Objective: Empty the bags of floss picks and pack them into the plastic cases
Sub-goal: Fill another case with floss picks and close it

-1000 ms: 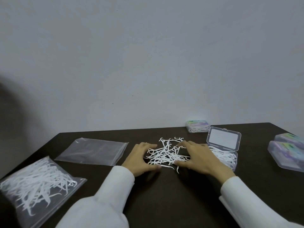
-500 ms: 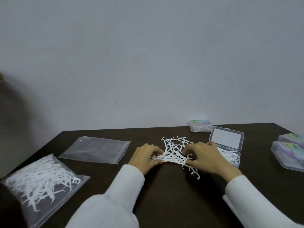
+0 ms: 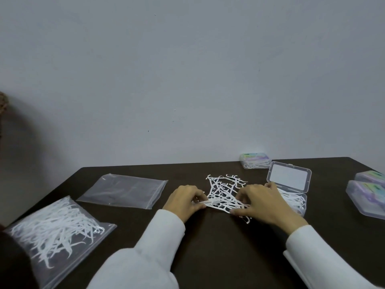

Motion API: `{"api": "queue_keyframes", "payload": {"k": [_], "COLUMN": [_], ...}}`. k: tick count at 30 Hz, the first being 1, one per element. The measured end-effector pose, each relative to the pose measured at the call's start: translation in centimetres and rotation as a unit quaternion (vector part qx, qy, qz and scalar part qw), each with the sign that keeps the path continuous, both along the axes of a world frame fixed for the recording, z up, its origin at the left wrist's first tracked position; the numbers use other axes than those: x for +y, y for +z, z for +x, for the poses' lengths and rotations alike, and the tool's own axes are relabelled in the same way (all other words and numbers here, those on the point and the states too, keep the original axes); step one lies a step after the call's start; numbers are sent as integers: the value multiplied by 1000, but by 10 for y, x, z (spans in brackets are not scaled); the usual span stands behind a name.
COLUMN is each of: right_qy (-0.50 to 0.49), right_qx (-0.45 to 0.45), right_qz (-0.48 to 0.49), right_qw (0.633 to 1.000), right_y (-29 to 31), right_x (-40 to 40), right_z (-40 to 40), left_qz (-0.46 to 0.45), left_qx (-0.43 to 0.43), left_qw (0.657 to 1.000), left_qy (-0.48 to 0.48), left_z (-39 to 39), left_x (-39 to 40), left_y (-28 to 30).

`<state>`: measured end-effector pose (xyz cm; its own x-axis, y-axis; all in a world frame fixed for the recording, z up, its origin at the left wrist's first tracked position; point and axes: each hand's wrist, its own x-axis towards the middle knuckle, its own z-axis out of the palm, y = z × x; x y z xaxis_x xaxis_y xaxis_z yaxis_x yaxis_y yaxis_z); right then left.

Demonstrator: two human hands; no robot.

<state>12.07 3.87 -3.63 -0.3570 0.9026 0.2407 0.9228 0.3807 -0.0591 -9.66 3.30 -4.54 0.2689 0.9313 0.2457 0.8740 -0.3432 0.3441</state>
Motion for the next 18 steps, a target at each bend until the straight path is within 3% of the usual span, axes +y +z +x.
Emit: {"api": "queue_keyframes", "payload": {"k": [12, 18], "right_qy": [25, 27], "right_qx": [16, 121], "right_qz": [15, 6], "right_qw": [999, 992], "right_y": [-5, -1], "right_x": [2, 3], "right_z": [-8, 1], "left_qz": [54, 71], "left_qx": [37, -51], "left_qw": [998, 996], "left_qy": [9, 13], "left_z": [0, -3], "left_x": [-1, -1], "left_y": [-1, -2]}}
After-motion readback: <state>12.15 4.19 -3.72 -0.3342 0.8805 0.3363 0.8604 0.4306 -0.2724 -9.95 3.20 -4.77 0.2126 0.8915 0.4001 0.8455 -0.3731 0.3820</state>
